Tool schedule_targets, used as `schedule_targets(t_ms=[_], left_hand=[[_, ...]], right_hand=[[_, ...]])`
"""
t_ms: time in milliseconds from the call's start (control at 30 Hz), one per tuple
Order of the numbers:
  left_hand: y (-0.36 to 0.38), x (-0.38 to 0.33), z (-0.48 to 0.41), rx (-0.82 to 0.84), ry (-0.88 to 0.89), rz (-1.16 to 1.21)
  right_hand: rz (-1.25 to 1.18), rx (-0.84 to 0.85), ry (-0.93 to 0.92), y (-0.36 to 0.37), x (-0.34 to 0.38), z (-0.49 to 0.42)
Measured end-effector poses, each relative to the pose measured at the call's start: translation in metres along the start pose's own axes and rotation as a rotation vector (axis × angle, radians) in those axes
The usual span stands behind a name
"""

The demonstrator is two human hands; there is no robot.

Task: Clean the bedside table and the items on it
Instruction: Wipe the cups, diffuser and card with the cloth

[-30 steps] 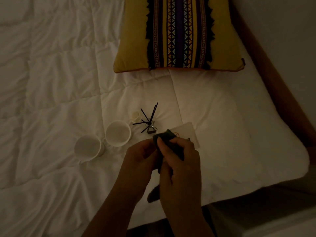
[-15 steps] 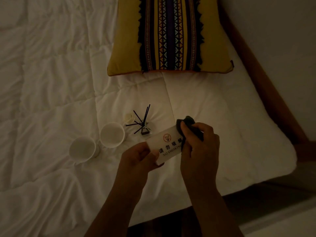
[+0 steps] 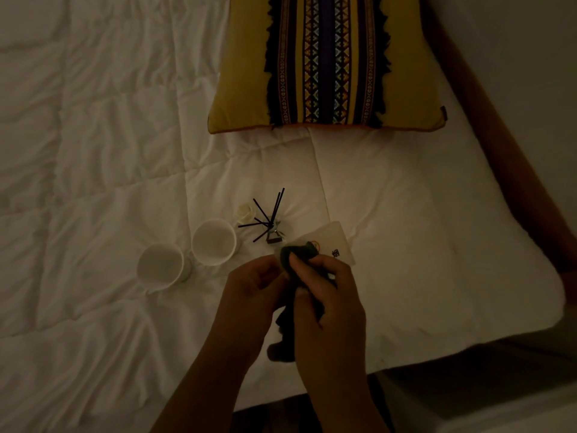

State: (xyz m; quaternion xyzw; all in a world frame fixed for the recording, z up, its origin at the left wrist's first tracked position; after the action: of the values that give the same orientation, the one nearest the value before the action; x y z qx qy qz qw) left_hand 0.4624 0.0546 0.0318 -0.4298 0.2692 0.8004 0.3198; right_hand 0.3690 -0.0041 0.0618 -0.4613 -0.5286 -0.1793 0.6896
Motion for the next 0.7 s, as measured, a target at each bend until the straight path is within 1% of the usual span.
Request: schedule_targets(t_ms=[67,100,167,233,333,467,567,700], left_hand=[[0.004,0.002,-0.001,0.022,-0.005,-0.029],[0.005,0.003,-0.001,0.027,-0.005,-0.051],[0.007,0.004,-0.002,0.023,0.002,-0.072],[0.007,0.0,-0.003,0.016,0.017,-0.061],[0.011,-0.01,-0.007,0.04,0.043,-0.07],[0.017,-0.017,-0.009,0.009,0.038,-0.061],[0.019,-0.014,-0.004,-0.01,0.005,-0.057],[0.012,0.0,0.006,-0.1,-0.058,-0.019]], right_hand=[[-0.047,0.007,0.005,-0.005,-0.002,-0.004],[-0.016,0.036,-0.021,-0.006,-0.001,-0.006],[0.14,0.116,-0.116,-0.004,0.004,-0.012],[0.264,0.151,-0.212,-0.004,0.009,-0.018],[0.383,0.095,-0.284,-0.009,0.017,-0.026],[0.485,-0.02,-0.343,-0.014,0.024,-0.032],[0.503,-0.068,-0.306,-0.024,0.015,-0.039],[0.534,-0.081,-0.25,-0.037,-0.007,-0.048]])
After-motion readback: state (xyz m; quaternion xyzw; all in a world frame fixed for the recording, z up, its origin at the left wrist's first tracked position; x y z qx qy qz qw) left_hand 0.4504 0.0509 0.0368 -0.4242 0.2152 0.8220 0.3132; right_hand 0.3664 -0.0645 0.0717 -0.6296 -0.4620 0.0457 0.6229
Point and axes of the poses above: each hand's wrist, its own z-axis away from the middle knuckle, its own y-axis out of the palm, x = y × z, the point moved 6 cm from there along -z, towards the middle knuckle, and after that the axes turned 4 degrees about -y, right-handed, at the moved point
